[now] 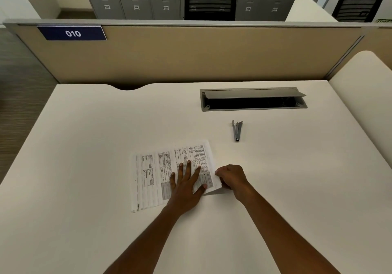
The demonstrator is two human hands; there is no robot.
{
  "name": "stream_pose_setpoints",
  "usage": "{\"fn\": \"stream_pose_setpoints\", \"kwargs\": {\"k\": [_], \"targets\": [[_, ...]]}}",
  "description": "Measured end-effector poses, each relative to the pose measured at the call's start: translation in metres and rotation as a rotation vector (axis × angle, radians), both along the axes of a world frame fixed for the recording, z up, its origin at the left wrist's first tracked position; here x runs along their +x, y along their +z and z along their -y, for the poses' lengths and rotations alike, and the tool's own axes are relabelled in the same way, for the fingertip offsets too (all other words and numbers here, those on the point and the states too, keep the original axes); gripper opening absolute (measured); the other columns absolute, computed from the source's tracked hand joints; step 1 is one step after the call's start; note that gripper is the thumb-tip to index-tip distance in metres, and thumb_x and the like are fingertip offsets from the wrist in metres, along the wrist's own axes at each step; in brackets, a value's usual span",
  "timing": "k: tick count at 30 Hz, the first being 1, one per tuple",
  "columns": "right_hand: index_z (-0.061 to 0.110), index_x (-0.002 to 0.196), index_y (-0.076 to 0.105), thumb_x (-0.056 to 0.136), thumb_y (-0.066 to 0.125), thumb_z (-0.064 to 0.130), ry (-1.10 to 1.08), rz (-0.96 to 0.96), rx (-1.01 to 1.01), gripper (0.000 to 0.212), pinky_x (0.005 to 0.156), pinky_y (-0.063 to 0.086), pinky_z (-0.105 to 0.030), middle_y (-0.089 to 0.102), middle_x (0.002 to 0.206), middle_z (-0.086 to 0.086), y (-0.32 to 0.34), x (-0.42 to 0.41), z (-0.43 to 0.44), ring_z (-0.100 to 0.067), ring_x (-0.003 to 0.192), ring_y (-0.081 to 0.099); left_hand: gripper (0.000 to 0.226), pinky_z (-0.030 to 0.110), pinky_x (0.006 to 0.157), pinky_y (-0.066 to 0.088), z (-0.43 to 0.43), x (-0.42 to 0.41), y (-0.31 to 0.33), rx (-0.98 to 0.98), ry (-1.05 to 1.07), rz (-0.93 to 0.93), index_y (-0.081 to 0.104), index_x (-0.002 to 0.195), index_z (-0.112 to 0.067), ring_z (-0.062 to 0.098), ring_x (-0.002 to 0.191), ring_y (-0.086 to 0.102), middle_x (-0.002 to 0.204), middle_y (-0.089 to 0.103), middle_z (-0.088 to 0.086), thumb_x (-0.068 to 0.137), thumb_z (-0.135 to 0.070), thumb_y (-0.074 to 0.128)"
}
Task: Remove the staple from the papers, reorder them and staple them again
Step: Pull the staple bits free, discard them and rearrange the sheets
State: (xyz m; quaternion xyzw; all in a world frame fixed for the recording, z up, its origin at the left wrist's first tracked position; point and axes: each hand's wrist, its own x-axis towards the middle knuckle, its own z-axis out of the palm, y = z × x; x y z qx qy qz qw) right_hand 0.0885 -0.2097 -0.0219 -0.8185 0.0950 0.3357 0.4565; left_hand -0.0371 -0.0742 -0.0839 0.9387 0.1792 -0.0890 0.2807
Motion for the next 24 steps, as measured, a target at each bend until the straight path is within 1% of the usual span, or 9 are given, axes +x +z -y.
{"fn": "stream_pose_setpoints", "kwargs": {"k": [4,6,8,11,14,16,18,21,24], "targets": [[0.016,0.081,0.073,0.076,0.077,0.006,-0.070,-0.028,0.082,0.011,0.078,0.061,-0.045,0.076,0.093,-0.013,0.003,-0.005,0.005,-0.032,0.090,0.073,0.082,0.051,0.124,-0.016,0.000,0.001,0.007,-0.085,0.043,0.017,0.007,0.161,-0.038,0.020,0.155,-0.024,0.169,-0.016,-0.006,0.089,-0.075,0.022],[0.014,0.087,0.072,0.076,0.078,0.006,-0.094,-0.044,0.111,0.014,0.072,0.063,-0.040,0.075,0.096,-0.013,0.004,-0.007,0.006,-0.032,0.090,0.073,0.084,0.052,0.124,-0.016,0.001,-0.001,0.011,-0.113,0.063,0.057,0.009,0.162,-0.034,0.020,0.156,-0.022,0.167,-0.016,-0.009,0.092,-0.076,0.029],[0.012,0.091,0.071,0.078,0.077,0.005,-0.121,-0.063,0.156,0.016,0.062,0.057,-0.032,0.075,0.097,-0.015,0.008,-0.008,0.006,-0.033,0.092,0.073,0.093,0.052,0.124,-0.015,0.004,-0.007,0.013,-0.010,0.021,0.168,0.015,0.162,-0.029,0.020,0.158,-0.016,0.168,-0.008,-0.008,0.088,-0.082,0.035],[0.010,0.094,0.069,0.080,0.076,0.003,-0.138,-0.083,0.237,0.016,0.061,0.054,-0.029,0.074,0.096,-0.017,0.017,-0.010,0.006,-0.033,0.088,0.071,0.092,0.056,0.127,0.011,0.015,-0.013,0.019,0.179,-0.095,0.377,0.041,0.155,-0.017,0.024,0.158,0.016,0.167,0.028,0.002,0.088,-0.079,0.049],[0.007,0.095,0.069,0.081,0.076,0.001,-0.138,-0.108,0.342,0.017,0.068,0.058,-0.033,0.072,0.090,-0.016,0.031,-0.011,0.005,-0.028,0.078,0.069,0.060,0.058,0.111,0.044,0.022,-0.012,0.025,0.306,-0.122,0.533,0.059,0.140,-0.011,0.027,0.142,0.050,0.147,0.059,0.007,0.095,-0.050,0.063],[0.005,0.098,0.069,0.081,0.076,0.000,-0.137,-0.113,0.397,0.019,0.072,0.059,-0.034,0.072,0.088,-0.015,0.042,-0.012,0.004,-0.026,0.077,0.070,0.043,0.054,0.100,0.054,0.022,-0.009,0.033,0.330,-0.102,0.638,0.066,0.132,-0.010,0.026,0.130,0.062,0.137,0.067,0.008,0.094,-0.029,0.069],[0.003,0.100,0.069,0.081,0.076,0.000,-0.135,-0.111,0.454,0.020,0.072,0.060,-0.033,0.073,0.088,-0.015,0.056,-0.012,0.004,-0.024,0.077,0.070,0.038,0.047,0.089,0.061,0.019,-0.006,0.046,0.322,-0.071,0.733,0.071,0.126,-0.009,0.024,0.115,0.071,0.127,0.073,0.007,0.088,-0.017,0.071],[0.001,0.099,0.070,0.084,0.074,0.000,-0.133,-0.115,0.577,0.016,0.075,0.060,-0.032,0.072,0.087,-0.016,0.079,-0.011,0.005,-0.023,0.076,0.070,0.030,0.033,0.067,0.064,0.010,0.001,0.077,0.226,0.006,0.830,0.076,0.118,-0.011,0.019,0.090,0.078,0.112,0.079,0.003,0.091,-0.019,0.065],[-0.002,0.104,0.069,0.086,0.072,0.002,-0.140,-0.097,0.712,0.018,0.080,0.060,-0.032,0.074,0.096,-0.020,0.102,-0.004,0.012,-0.029,0.089,0.073,0.027,0.029,0.065,0.063,-0.001,0.006,0.114,0.070,0.054,0.877,0.077,0.117,-0.013,0.014,0.083,0.078,0.106,0.080,-0.001,0.096,-0.023,0.064]]}}
